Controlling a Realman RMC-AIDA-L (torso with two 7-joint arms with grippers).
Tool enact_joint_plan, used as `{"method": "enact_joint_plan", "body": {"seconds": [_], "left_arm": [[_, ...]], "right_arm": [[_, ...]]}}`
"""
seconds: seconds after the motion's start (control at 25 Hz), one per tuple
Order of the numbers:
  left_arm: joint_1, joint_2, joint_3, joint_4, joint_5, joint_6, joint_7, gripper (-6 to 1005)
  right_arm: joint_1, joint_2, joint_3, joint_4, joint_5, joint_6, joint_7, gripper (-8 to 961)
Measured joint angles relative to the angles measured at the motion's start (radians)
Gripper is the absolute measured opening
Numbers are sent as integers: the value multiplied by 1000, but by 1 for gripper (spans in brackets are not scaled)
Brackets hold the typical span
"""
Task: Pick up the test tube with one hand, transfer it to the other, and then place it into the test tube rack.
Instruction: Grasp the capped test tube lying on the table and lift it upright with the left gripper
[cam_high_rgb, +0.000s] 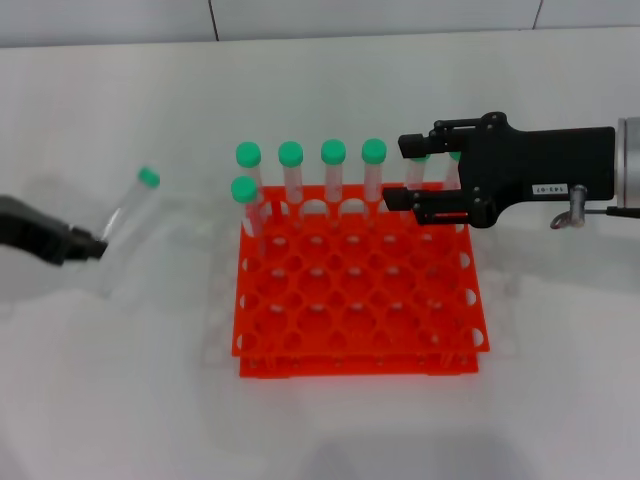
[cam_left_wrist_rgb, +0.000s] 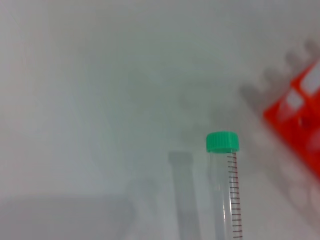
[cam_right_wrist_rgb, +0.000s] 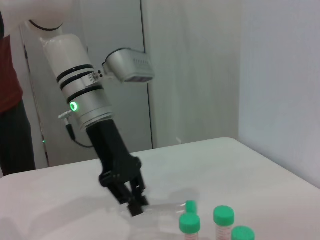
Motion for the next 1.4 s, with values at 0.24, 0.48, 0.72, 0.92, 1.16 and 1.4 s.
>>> {"method": "enact_joint_plan", "body": {"seconds": [0.24, 0.48, 0.72, 0.92, 1.16, 1.4], "left_arm": [[12, -15, -2, 76, -139, -45, 25, 196], [42, -26, -4, 93, -403, -110, 145, 197], [98, -38, -7, 76, -685, -142, 366, 196], [114, -37, -15, -7, -847, -145, 477, 196], [103, -30, -64, -135, -924, -137, 596, 196], [55, -15, -64, -228, -925, -134, 635, 196]], "right_arm": [[0, 0, 2, 1, 1, 2, 0, 633], [0, 0, 5, 1, 1, 15, -2, 633], [0, 0, 7, -7, 2, 22, -2, 634], [0, 0, 7, -8, 11, 23, -8, 634], [0, 0, 8, -9, 17, 24, -21, 634], [4, 0, 8, -9, 28, 25, -29, 634]]}}
